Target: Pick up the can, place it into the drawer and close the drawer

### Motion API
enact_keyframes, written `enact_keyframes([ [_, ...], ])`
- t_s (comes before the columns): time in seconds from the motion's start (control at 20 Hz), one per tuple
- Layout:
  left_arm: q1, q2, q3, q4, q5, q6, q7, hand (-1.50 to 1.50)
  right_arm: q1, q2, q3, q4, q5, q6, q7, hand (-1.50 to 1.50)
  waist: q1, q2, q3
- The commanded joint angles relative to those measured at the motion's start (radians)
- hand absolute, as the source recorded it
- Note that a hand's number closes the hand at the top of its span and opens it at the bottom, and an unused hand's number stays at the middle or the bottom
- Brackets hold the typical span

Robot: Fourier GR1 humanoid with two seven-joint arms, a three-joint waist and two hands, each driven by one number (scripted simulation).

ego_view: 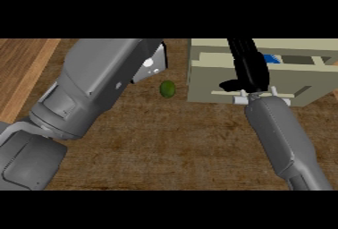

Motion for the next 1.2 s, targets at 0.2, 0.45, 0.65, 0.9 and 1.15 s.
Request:
enact_keyframes([
  [0.2,0.093,0.032,-0.027,-0.109,-0.029,0.003,0.053,-1.50,-0.219,0.004,-0.088,0.290,0.038,-0.176,-0.010,-1.50,0.027,0.004,0.001],
  [0.45,0.112,0.095,-0.045,-0.205,-0.044,-0.016,0.120,-1.50,-0.305,-0.007,-0.110,0.421,0.055,-0.219,-0.024,-1.50,0.053,0.002,0.000],
  [0.65,0.174,0.109,-0.042,-0.251,-0.040,-0.030,0.120,-1.50,-0.412,-0.025,-0.132,0.482,0.056,-0.212,-0.012,-1.50,0.059,0.009,0.000],
  [0.9,0.220,0.137,-0.061,-0.344,-0.051,-0.022,0.162,-1.50,-0.451,-0.037,-0.154,0.525,0.041,-0.225,-0.046,-1.50,0.073,0.006,0.001],
  [1.15,0.281,0.199,-0.056,-0.418,-0.043,-0.071,0.170,-1.50,-0.495,0.015,-0.216,0.522,-0.040,-0.195,-0.091,-1.50,0.088,0.006,0.001],
])
